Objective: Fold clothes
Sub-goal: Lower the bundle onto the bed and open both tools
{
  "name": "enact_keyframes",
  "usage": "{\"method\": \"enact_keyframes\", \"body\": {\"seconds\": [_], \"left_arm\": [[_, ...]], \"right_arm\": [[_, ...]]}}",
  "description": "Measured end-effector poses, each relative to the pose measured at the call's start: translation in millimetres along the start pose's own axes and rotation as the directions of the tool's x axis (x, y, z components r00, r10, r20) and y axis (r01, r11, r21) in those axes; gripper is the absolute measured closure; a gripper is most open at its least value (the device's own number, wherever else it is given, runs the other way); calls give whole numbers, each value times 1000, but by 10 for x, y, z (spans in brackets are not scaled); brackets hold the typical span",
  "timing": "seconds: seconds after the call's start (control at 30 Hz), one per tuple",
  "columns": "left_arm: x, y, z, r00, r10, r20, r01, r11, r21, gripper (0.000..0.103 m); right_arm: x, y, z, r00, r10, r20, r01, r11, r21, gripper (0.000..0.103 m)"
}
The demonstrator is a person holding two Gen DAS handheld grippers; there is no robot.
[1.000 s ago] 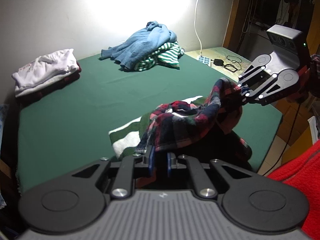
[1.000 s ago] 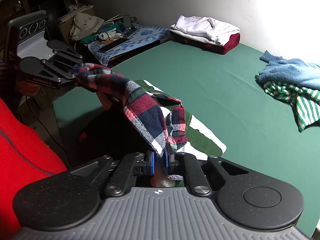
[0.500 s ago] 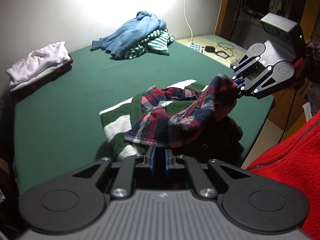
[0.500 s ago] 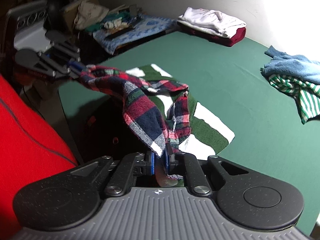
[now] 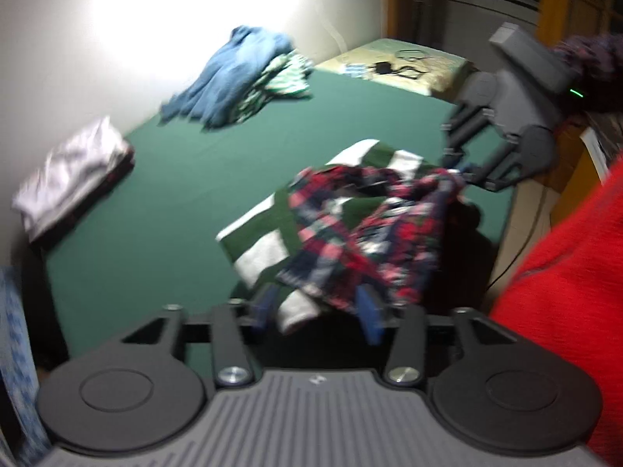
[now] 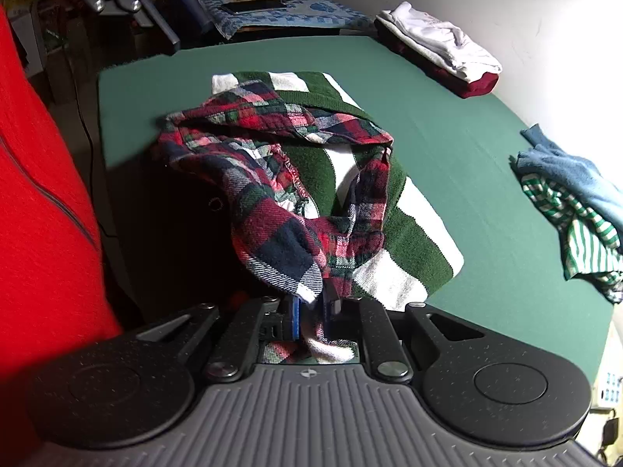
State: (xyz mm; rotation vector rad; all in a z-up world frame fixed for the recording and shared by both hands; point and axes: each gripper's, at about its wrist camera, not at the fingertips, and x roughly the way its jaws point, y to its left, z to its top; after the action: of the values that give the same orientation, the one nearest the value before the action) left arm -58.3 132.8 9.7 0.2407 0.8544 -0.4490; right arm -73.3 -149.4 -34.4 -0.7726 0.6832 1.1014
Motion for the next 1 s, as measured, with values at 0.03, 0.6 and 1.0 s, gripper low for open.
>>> {"method": "enact_keyframes", "body": {"seconds": [0.03,0.6,1.0], "left_arm": [[46,109,-17,1000,-4,-12,4,999,-53,52],[482,695,-97,975,-222,7,202,873,-445,24],[723,582,7,978,-197,-74,147,891,-429,34]], "right_arm": [[4,11,-7,1000,-6,3,6,1000,-8,90],[-626,-482,-176,999,-15,49,-12,865,502,52],[-56,-756,-298,999,1,-45,36,582,812,49]]}}
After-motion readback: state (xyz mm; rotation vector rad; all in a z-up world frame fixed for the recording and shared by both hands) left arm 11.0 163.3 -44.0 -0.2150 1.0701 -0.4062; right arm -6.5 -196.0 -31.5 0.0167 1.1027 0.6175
